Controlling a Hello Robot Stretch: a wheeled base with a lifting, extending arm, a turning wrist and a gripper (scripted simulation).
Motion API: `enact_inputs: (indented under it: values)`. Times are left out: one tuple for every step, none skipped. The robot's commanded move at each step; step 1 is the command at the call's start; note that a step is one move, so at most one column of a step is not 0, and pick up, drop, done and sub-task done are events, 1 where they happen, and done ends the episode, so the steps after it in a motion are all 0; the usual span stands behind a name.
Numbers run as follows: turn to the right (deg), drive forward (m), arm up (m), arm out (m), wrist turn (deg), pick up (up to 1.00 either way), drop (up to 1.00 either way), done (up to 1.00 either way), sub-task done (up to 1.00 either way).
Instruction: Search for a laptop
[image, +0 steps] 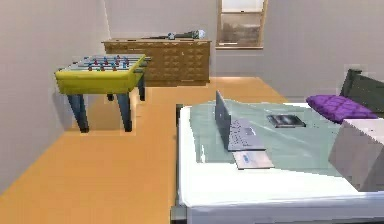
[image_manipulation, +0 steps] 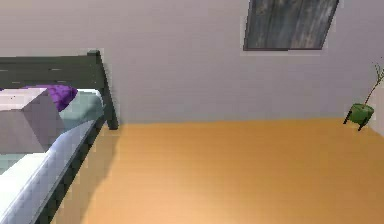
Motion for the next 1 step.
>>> enact_inputs:
  values:
    - [0.0, 0.3, 0.0, 0.0, 0.0, 0.0, 0.0, 0.0, 0.0]
